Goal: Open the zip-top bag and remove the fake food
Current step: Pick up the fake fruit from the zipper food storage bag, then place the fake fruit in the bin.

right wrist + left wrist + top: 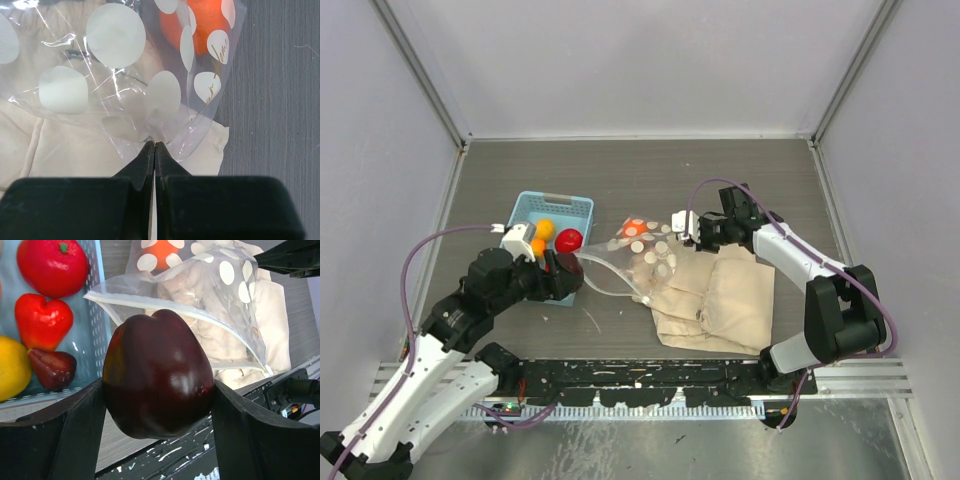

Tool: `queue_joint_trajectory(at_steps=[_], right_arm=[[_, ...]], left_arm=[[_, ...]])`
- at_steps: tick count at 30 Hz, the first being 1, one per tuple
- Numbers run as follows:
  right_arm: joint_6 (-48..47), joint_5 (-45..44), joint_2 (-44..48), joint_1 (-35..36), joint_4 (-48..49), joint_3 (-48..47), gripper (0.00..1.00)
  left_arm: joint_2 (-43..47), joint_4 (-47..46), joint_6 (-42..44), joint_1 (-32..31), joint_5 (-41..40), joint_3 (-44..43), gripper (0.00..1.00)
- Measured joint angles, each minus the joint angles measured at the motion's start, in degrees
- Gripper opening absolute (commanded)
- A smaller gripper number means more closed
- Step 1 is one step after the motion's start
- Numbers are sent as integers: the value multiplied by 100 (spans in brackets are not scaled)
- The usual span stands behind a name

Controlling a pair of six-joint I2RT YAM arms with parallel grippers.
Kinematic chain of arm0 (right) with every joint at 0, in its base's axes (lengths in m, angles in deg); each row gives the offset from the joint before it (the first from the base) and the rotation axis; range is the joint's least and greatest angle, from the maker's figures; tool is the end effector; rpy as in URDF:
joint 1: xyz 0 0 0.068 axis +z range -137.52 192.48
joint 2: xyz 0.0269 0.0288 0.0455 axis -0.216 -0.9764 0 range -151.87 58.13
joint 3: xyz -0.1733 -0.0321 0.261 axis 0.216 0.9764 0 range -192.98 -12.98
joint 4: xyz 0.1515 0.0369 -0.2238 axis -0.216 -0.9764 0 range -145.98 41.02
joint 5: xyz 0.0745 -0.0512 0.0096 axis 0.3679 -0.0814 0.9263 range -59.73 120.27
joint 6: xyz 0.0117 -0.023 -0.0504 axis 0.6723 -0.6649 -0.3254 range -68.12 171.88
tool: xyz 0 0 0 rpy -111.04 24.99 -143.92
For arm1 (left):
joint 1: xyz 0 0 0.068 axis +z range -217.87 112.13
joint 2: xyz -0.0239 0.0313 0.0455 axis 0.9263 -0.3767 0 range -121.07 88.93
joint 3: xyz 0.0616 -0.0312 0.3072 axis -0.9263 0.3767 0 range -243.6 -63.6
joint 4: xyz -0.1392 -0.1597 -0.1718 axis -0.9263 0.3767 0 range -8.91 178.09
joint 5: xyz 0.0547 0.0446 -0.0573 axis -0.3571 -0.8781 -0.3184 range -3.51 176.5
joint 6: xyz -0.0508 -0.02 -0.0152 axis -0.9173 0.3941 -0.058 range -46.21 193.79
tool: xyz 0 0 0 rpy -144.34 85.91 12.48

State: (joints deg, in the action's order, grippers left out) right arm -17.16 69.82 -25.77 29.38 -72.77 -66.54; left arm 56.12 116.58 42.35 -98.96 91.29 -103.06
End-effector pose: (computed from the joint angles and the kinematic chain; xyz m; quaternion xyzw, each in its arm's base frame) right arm 0.2804 0.1116 0.2563 -0.6865 0.5841 0.1618 0.4017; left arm 0.0921 -0.0594 0.3146 0.0187 0.8602 -0.2946 0.4159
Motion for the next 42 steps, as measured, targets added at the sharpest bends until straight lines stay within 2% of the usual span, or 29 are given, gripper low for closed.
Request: queue_joint_trajectory(at_steps=[17,42], right_arm=[[-2,15,0,-63,-2,0,3],[-2,17,0,-92,-4,0,3]], left_arm=[[157,595,391,0,-544,-348,31],[-214,684,997,13,-1097,-632,34]])
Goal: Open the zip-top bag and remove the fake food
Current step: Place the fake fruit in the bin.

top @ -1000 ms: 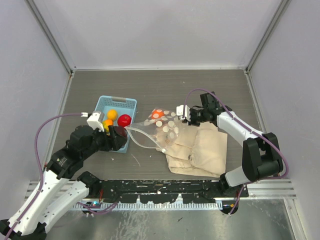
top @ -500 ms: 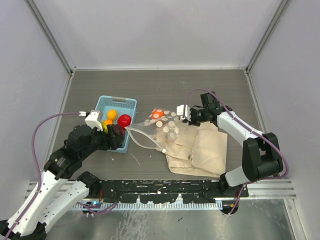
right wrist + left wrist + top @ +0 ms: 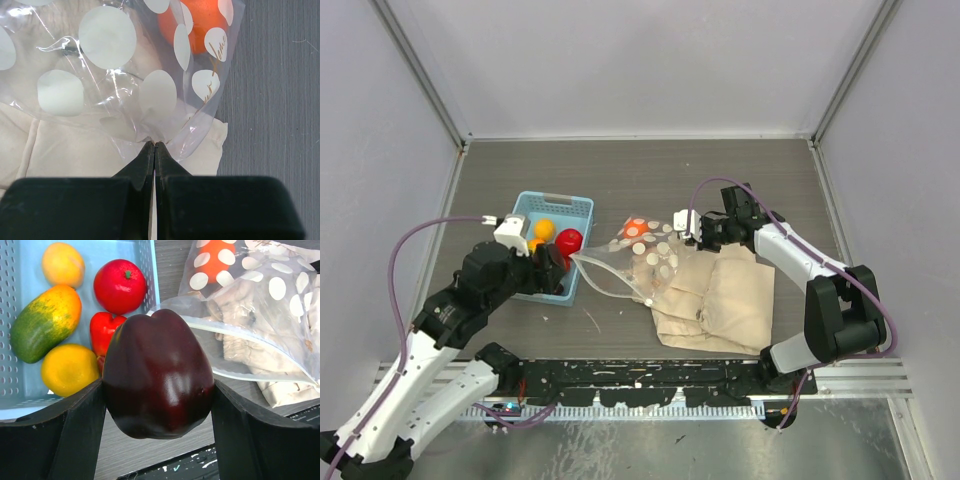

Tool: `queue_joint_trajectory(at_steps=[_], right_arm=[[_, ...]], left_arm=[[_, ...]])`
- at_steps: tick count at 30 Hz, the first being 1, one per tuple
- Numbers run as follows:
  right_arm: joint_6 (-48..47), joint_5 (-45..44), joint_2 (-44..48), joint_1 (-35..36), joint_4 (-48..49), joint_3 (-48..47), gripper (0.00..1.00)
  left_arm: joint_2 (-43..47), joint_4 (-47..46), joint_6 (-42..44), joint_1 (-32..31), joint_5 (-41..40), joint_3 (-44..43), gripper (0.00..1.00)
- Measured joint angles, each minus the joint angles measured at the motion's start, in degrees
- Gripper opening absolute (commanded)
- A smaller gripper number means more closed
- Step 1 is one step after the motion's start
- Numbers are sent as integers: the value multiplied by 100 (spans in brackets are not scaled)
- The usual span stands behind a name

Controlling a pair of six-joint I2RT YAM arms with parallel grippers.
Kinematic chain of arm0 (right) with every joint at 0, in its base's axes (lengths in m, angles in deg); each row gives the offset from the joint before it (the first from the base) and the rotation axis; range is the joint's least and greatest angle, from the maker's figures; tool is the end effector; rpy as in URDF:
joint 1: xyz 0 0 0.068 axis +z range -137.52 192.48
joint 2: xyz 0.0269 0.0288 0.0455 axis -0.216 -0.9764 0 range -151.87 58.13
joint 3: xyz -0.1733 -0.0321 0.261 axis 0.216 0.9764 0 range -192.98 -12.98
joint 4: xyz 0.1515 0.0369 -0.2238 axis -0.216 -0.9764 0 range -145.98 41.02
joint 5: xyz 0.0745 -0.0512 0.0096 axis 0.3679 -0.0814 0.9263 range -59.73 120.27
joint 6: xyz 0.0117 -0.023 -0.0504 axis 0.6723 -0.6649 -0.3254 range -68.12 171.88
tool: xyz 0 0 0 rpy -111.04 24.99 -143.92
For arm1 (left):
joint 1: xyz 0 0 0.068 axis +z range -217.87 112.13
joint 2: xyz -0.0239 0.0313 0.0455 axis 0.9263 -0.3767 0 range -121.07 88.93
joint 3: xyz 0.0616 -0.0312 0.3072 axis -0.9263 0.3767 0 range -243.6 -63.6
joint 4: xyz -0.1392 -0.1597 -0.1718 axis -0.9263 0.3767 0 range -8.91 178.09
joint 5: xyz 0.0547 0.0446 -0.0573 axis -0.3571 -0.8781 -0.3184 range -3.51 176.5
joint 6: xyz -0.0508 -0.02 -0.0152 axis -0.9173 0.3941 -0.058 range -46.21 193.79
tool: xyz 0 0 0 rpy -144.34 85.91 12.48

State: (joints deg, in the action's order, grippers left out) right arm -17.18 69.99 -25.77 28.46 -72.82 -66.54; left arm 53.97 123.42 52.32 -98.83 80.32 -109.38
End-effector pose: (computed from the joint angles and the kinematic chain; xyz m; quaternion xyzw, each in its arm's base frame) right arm 0.2820 0.1071 0.2563 -0.6818 0.5890 0.1600 0.4032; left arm 0.0931 -0.0509 0.3374 0.0459 0.8704 -0.1734 0.4585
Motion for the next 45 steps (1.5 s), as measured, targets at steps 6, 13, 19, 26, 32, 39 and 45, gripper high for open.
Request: queue_joint_trajectory(at_steps=[6,13,19,26,32,39,45], right_arm=[[0,4,0,0,-4,0,3],[-2,24,0,-11,-17,0,3],[-2,39,0,-11,-17,0,3],[-2,39,0,-11,-20,0,3],[-2,61,0,-22,-28,-2,3],[0,278,0,-90,-142,-42,3],[-103,645,-15,-249,-378,-122,3]], left_arm=[[-323,-4,164,157,-122,-31,35],[-850,-33,295,645,-66,-31,37],[-1207,-114,291,1207,63,-31,98],[-1578,-133,83,1447,-7,-83,98],[-1231,-155,-55,1458,92,-111,98],[72,-1469,-295,1460,2079,717,96],[433,-3075,-1084,1458,3689,1738,87]])
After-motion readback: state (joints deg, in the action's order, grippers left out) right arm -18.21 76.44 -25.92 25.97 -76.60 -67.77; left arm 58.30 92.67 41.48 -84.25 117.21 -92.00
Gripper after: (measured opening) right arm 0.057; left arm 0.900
